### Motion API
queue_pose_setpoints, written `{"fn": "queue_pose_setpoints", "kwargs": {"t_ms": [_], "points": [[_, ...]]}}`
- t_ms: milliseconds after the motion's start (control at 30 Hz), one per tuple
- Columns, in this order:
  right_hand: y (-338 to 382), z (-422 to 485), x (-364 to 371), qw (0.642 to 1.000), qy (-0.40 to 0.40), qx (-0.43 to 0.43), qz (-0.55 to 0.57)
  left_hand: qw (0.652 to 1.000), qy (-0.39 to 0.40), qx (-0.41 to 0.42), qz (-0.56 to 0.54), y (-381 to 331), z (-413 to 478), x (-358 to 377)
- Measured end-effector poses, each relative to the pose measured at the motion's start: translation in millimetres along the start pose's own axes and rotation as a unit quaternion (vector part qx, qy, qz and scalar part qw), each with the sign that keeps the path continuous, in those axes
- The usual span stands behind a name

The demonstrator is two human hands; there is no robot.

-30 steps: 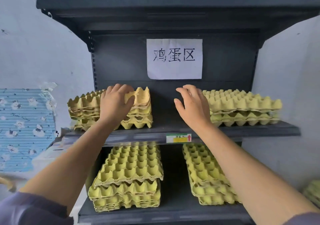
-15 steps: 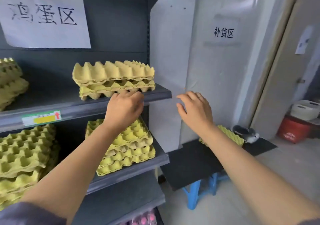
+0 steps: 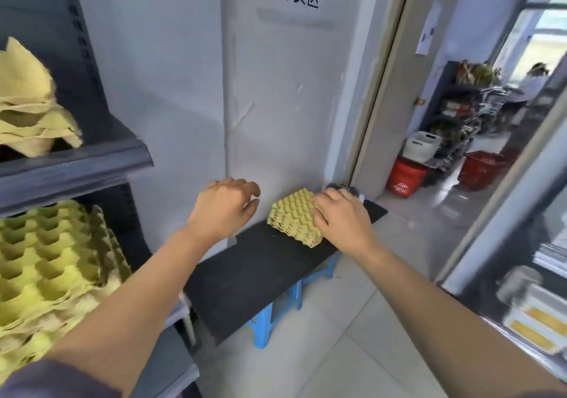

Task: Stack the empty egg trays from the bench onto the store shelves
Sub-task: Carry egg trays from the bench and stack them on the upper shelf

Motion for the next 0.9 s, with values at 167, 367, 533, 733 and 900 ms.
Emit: {"fn": "queue_pose_setpoints", "kwargs": {"t_ms": [167,367,533,733,900], "points": [[-76.4,31.5,33.0,0.999,0.034,0.04,-0.006,0.999,0.034,0.032,-0.014,-21.0,82.9,47.8],[-154.5,83.0,78.8,0.998,0.057,0.017,0.008,0.998,0.05,0.016,-0.014,-27.1,167.4,108.3],[-215.3,133.3,121.0,0.996,0.088,-0.014,0.011,0.996,0.08,-0.043,-0.025,-28.9,227.7,153.8],[-263.6,193.0,178.9,0.988,0.143,-0.054,0.039,0.985,0.128,-0.108,-0.032,-10.6,282.0,206.7],[-303.6,240.4,227.3,0.983,0.169,-0.049,0.059,0.978,0.152,-0.13,-0.053,7.5,336.0,253.1]]}}
Point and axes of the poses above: each hand's wrist, its own z-axis towards the middle knuckle, its own x-axis out of the palm, y = z × x, the point moved 2 cm from there along z, towards the middle knuckle, and after that the axes turned 12 degrees about y, right-handed, at the moved point
